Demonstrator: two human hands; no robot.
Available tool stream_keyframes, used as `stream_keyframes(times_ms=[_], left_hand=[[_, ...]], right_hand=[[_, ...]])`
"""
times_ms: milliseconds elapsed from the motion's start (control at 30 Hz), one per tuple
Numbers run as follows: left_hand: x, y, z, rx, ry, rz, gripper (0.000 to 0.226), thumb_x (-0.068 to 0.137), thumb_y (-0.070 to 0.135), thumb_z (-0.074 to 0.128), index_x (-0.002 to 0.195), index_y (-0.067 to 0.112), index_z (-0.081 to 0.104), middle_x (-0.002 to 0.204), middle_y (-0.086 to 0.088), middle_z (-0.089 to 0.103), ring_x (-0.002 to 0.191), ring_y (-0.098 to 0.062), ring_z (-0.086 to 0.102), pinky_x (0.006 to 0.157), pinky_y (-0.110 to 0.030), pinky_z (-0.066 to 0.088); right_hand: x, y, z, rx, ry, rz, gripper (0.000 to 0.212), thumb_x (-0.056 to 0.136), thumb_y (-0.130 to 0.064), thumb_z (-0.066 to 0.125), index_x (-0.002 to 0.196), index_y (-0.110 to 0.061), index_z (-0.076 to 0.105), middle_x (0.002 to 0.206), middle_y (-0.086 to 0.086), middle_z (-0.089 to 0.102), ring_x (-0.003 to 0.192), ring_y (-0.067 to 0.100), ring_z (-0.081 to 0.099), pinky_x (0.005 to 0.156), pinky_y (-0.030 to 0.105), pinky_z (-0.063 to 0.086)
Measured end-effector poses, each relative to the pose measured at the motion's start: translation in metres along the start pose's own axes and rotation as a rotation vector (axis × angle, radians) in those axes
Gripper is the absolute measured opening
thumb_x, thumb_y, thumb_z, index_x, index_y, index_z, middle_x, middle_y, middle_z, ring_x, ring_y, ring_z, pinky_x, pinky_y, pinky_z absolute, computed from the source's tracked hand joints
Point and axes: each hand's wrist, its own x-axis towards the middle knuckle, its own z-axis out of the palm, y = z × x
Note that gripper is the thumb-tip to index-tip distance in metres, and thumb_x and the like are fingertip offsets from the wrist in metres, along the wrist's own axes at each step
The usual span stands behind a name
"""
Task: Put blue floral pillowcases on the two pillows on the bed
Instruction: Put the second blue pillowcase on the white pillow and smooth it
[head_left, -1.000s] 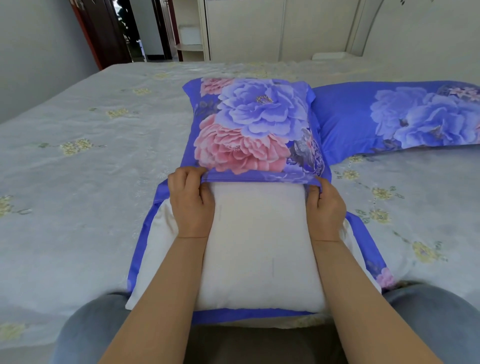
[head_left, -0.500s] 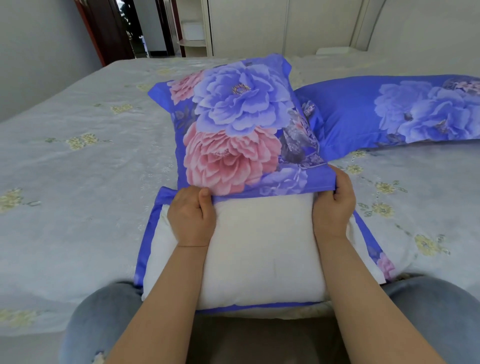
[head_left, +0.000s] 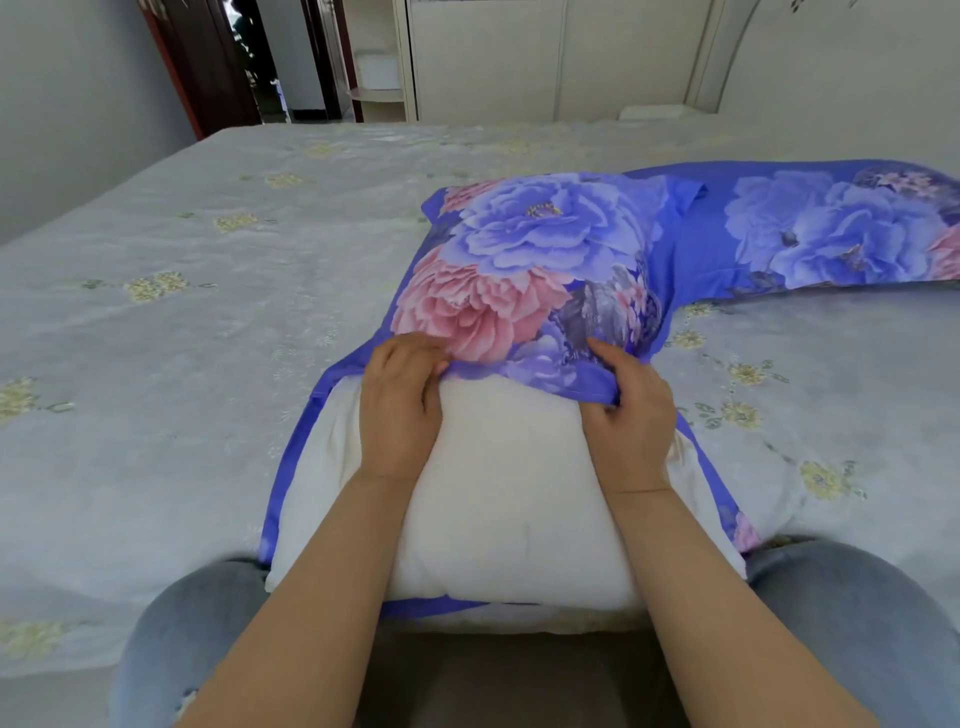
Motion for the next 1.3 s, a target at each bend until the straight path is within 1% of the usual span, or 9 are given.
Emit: stream_keyframes(times_ms=[200,433,633,767,833,933,1067,1167,1300], left_hand=[[-0.018,0.039,-0.005,-0.229,0.168,-0.234,0.017,0.087,0.017,0.030,0.083,0.022,0.045,0.071,0.002,0.048,0.063,-0.007,0.041,0.056,-0.023,0.032],[-0.029,0.021,-0.009,0.039,0.149,-0.080,0.056,0.100,0.032,0.026,0.056,0.007,0.049,0.052,-0.008,0.049,0.048,-0.021,0.045,0.048,-0.030,0.028],[-0.013,0.028,-0.010,0.079,-0.027,-0.359,0.045,0.096,0.040,0.038,0.056,0.019,0.037,0.049,0.004,0.042,0.050,-0.024,0.046,0.048,-0.029,0.027],[-0.001,0.013,-0.017,0.110,-0.095,-0.597,0.029,0.088,0.045,0.056,0.090,0.017,0.051,0.081,0.000,0.060,0.077,-0.024,0.057,0.062,-0.030,0.036],[-0.003,-0.002,-0.021,0.241,-0.121,-0.577,0.046,0.080,0.056,0.062,0.104,0.018,0.053,0.105,-0.006,0.057,0.102,-0.030,0.053,0.080,-0.037,0.041],[-0.002,-0.021,-0.034,0.374,-0.252,-0.740,0.086,0.069,0.074,0.058,0.133,0.019,0.041,0.144,-0.011,0.038,0.136,-0.030,0.030,0.110,-0.050,0.018],[0.007,-0.032,-0.045,0.111,-0.474,-1.024,0.113,0.060,0.086,0.050,0.142,0.011,0.029,0.137,-0.013,0.050,0.126,-0.031,0.046,0.107,-0.044,0.031],[0.016,-0.017,-0.052,-0.083,-0.484,-1.061,0.069,0.074,0.068,0.060,0.106,0.007,0.058,0.098,-0.007,0.062,0.093,-0.026,0.058,0.078,-0.029,0.041],[0.019,-0.003,-0.049,-0.349,-0.079,-0.839,0.021,0.081,0.031,0.071,0.086,0.013,0.061,0.068,0.007,0.060,0.059,0.000,0.056,0.060,-0.020,0.040]], right_hand=[[-0.005,0.012,0.002,-0.199,-0.003,-0.104,0.048,0.079,-0.010,0.060,0.126,-0.021,0.059,0.108,0.010,0.049,0.094,0.025,0.047,0.083,0.033,0.037],[-0.006,-0.009,-0.004,-0.083,-0.059,-0.055,0.012,0.077,-0.028,0.045,0.089,-0.025,0.044,0.051,-0.002,0.050,0.044,0.020,0.044,0.050,0.021,0.026],[-0.019,0.006,-0.023,-0.371,-0.301,0.192,0.047,0.081,-0.006,0.049,0.124,-0.024,0.053,0.091,0.008,0.064,0.082,0.034,0.058,0.061,0.035,0.040],[-0.020,0.027,-0.033,-0.497,-0.153,0.293,0.035,0.084,-0.006,0.050,0.110,-0.021,0.069,0.111,0.015,0.053,0.103,0.039,0.049,0.084,0.043,0.039],[-0.015,0.029,-0.042,-0.286,-0.219,0.456,0.030,0.090,-0.007,0.047,0.104,-0.018,0.071,0.126,0.011,0.051,0.117,0.032,0.047,0.093,0.036,0.036],[0.004,0.010,-0.055,0.113,-0.370,0.702,0.028,0.097,-0.027,0.043,0.104,-0.016,0.068,0.113,0.005,0.061,0.109,0.021,0.053,0.085,0.025,0.033],[0.020,0.001,-0.050,0.134,-0.510,0.876,0.080,0.084,-0.058,0.056,0.144,-0.012,0.030,0.141,0.009,0.045,0.124,0.024,0.047,0.098,0.025,0.036],[0.026,-0.005,-0.039,0.176,-0.602,0.714,0.038,0.087,-0.029,0.065,0.121,-0.015,0.056,0.118,0.005,0.063,0.094,0.015,0.058,0.066,0.010,0.043],[0.038,-0.006,-0.021,0.138,-0.472,0.404,0.012,0.086,-0.014,0.056,0.096,-0.022,0.057,0.089,-0.001,0.059,0.084,0.014,0.052,0.066,0.014,0.040]])
